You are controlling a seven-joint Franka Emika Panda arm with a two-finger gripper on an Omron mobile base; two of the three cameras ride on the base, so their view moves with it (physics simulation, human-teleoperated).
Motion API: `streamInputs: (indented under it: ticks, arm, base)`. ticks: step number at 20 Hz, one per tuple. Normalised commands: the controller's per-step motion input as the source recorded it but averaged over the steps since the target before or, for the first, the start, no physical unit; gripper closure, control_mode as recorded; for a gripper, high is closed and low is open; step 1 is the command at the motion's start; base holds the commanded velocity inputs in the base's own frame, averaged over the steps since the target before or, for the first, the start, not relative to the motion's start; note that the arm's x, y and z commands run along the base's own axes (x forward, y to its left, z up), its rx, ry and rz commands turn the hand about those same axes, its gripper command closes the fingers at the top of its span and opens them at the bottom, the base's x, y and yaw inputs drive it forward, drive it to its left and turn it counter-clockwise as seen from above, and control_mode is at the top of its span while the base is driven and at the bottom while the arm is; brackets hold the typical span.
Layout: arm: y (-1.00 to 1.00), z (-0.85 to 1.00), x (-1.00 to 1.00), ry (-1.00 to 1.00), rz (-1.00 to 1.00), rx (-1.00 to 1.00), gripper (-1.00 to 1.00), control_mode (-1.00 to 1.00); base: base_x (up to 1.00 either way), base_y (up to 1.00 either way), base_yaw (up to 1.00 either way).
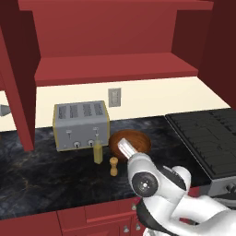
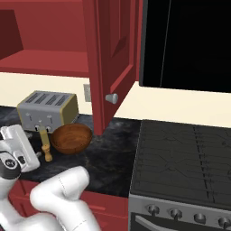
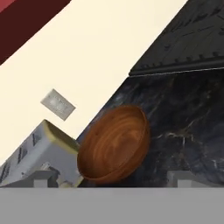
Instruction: Retrieve the bottle and the shaker from the cabinet and place them next to the mixing bowl on the counter. Then add garlic from the fridge to the mixing bowl.
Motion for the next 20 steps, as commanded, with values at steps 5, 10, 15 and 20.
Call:
streamInputs:
  ticks: [5,10,15,20]
  arm:
    - [-0.59,0.36,0.0,0.19,0.03,0.2,-1.0,-1.0]
    - [-0.76,0.09,-0.04,0.1,0.0,0.16,-1.0,-1.0]
    - [-0.67,-0.16,-0.23,-0.01,-0.03,0.06,-1.0,-1.0]
    - [-0.44,-0.17,-0.47,-0.1,-0.01,0.01,-1.0,-1.0]
  base:
    - [0.0,0.0,0.0]
    - [0.0,0.0,0.0]
    - [0.0,0.0,0.0]
    - [0.0,0.0,0.0]
